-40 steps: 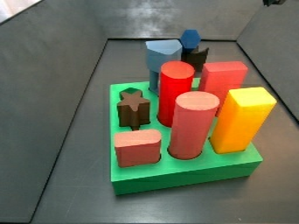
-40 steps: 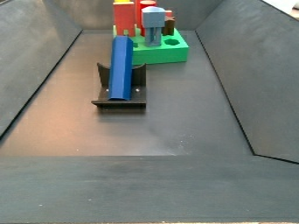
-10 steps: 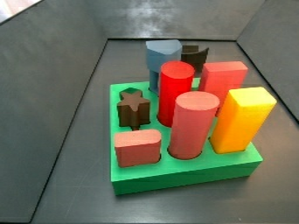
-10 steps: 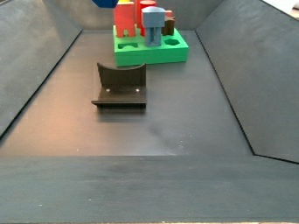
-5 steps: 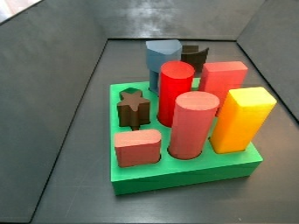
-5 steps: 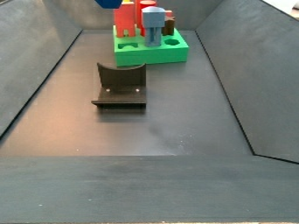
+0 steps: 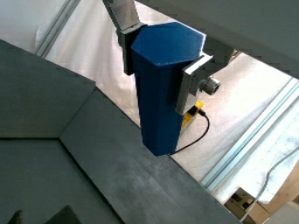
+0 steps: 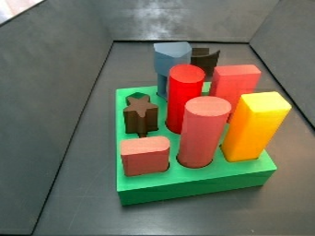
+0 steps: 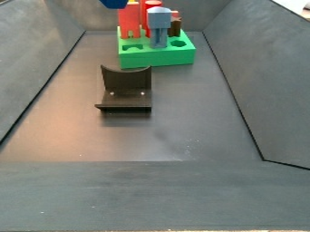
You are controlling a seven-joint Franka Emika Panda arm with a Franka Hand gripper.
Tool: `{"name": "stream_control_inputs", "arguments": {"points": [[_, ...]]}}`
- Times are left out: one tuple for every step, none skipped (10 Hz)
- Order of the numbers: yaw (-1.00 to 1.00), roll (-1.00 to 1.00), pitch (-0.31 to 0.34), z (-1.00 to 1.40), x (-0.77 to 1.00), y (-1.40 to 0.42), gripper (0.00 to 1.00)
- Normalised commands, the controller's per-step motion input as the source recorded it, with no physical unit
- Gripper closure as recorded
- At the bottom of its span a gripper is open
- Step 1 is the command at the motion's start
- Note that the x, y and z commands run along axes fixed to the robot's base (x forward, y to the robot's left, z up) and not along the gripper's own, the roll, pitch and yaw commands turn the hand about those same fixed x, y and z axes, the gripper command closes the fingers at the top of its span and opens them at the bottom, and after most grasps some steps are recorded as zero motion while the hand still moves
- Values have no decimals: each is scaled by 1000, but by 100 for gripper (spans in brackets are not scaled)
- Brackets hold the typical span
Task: Pick up the hexagon object. Move up. Place the hexagon object on the fixture. Regrasp the hexagon object. Move to above the board. Insert the hexagon object.
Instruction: Move to above the board.
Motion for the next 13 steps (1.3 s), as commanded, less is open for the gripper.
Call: {"name": "stream_control_inputs", "arguments": {"points": [[-64,-1000,107,244,-569,-1000,100],[-62,-1000,102,261,-592,-1000,100],[-51,-1000,95,239,-610,-1000,100],[-46,-1000,95,239,-615,-1000,100],[-36,-1000,95,257,-640,-1000,100],[-32,-1000,93,233,-632,-957,100],[-20,-1000,85,134,-392,-528,100],[-21,-1000,85,78,-282,-350,100],[-6,-1000,70,42,-117,-99,100],[-2,-1000,61,4,-76,-7,100],[-3,-958,41,4,-55,14,100],[-2,-638,12,12,-54,14,100],[-3,-434,-8,-6,-43,11,100]]}}
